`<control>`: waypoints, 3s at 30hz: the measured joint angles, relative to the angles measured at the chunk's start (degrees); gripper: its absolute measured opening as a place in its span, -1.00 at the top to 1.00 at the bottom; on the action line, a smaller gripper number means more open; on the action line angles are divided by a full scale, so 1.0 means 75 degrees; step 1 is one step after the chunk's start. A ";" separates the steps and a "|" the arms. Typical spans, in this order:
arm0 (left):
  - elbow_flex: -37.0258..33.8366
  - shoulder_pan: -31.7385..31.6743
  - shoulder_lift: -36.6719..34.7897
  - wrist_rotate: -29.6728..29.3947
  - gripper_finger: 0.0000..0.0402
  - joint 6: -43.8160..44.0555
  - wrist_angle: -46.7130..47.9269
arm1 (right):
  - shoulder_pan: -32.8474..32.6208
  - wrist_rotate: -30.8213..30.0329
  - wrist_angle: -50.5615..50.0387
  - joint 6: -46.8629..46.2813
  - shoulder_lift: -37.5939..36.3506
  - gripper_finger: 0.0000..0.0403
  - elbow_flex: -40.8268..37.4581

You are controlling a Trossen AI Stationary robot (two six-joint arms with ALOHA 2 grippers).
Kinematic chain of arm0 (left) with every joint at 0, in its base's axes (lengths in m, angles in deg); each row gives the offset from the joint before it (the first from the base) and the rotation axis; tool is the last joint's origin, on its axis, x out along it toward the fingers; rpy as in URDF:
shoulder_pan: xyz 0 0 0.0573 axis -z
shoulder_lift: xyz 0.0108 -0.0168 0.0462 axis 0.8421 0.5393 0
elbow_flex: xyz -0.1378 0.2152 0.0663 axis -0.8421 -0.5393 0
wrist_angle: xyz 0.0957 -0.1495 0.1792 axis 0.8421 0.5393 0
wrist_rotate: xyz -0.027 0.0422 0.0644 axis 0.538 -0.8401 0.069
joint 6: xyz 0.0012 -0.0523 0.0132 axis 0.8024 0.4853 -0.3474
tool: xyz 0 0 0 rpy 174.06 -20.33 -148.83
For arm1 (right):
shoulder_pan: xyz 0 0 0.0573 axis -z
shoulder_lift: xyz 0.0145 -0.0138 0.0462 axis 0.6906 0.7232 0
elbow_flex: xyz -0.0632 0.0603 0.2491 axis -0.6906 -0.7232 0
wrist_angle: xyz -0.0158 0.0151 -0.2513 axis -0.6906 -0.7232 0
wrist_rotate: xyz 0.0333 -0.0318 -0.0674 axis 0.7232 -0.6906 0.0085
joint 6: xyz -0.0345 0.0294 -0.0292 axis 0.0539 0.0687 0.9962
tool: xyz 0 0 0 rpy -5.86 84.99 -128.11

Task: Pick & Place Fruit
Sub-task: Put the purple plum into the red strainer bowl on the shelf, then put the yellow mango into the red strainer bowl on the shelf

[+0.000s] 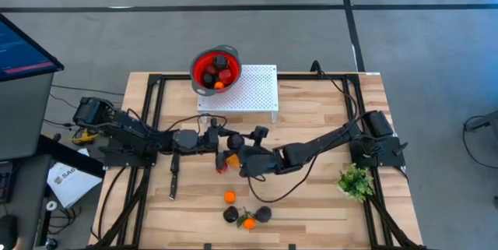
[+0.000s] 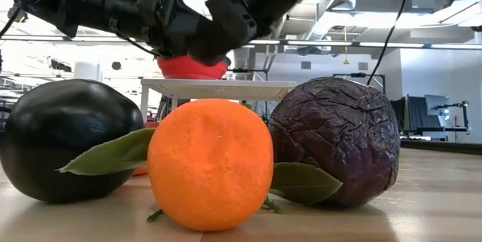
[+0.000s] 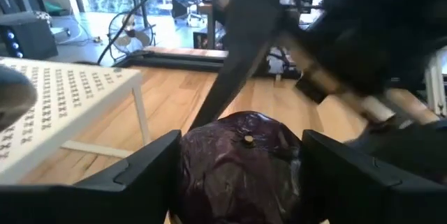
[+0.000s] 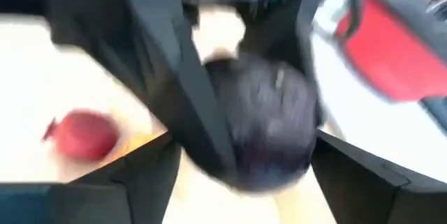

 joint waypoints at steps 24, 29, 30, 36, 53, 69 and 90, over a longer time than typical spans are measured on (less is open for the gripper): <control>0.1204 -0.0604 -0.3640 -0.3078 -0.35 -0.3529 0.3128 | -0.0664 -0.1436 -0.2178 -0.3454 0.0021 -0.56 -0.0011; 0.2124 -0.2916 -0.3773 -0.1676 -0.36 -0.2833 0.4963 | -0.0544 -0.1437 -0.1983 -0.3350 0.0021 -0.56 -0.0011; 0.2254 -0.3411 -0.3648 -0.1165 -0.37 -0.2589 0.5141 | -0.0522 -0.1438 -0.1875 -0.3269 0.0021 -0.56 -0.0011; 0.2457 -0.5831 -0.2551 0.0866 -0.37 -0.1596 0.5273 | -0.0407 -0.1431 -0.1331 -0.2692 0.0021 -0.56 -0.0011; 0.2457 -0.6904 -0.1275 0.1269 -0.43 -0.1347 0.5235 | -0.0417 -0.1413 -0.1341 -0.2673 0.0018 -0.56 -0.0011; 0.2457 -0.6901 -0.1735 0.1524 -0.78 -0.1393 0.5254 | -0.0422 -0.1410 -0.1335 -0.2671 0.0018 -0.56 -0.0011; 0.2444 -0.2955 -0.4850 0.4071 -0.68 -0.1402 0.8097 | -0.0454 0.0253 0.1993 -0.2067 0.0015 -0.56 -0.1813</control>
